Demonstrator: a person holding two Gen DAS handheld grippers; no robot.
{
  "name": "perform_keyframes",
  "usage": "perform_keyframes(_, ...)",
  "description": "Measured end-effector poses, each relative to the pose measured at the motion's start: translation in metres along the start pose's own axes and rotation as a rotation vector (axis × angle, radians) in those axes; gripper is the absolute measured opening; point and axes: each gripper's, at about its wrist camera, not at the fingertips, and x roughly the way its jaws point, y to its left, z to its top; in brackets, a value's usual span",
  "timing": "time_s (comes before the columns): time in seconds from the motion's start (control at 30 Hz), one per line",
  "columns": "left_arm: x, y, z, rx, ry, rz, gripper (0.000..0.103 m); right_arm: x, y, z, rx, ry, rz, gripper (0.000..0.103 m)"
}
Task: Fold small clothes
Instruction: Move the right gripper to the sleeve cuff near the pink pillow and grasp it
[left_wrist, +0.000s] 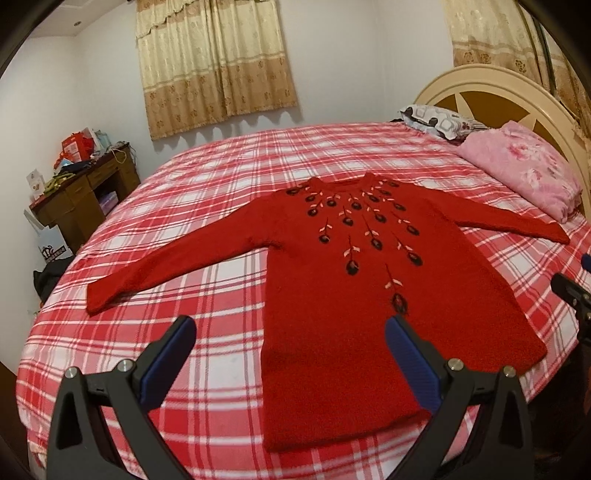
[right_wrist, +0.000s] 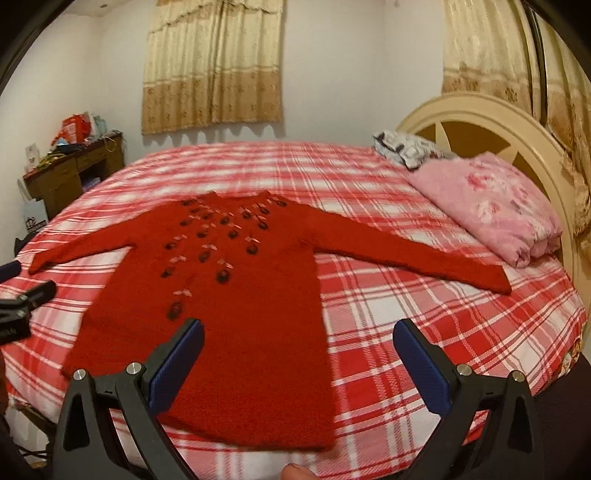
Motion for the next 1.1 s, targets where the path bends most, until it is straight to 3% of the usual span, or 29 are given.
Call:
perform_keyframes(0.33, 0.061, -0.008, 0.026, 0.007, 0.041, -0.025, 0.103, 0.078, -0.076, 0.009, 0.088, 0.115, -0.104, 0.102)
perform_keyframes(0.47, 0.085, -0.011, 0.034, -0.002, 0.055, -0.015, 0.103, 0.102, -0.123, 0.017, 0.154, 0.165, -0.16, 0.102)
perform_keyframes(0.83, 0.139, -0.005, 0.052, 0.003, 0.093, 0.031, 0.103, 0.14, -0.246, 0.033, 0.293, 0.233, -0.38, 0.102)
perform_keyframes(1.1, 0.162, 0.005, 0.055, -0.008, 0.112, 0.066, 0.103, 0.156, -0.305, 0.041, 0.364, 0.264, -0.477, 0.102)
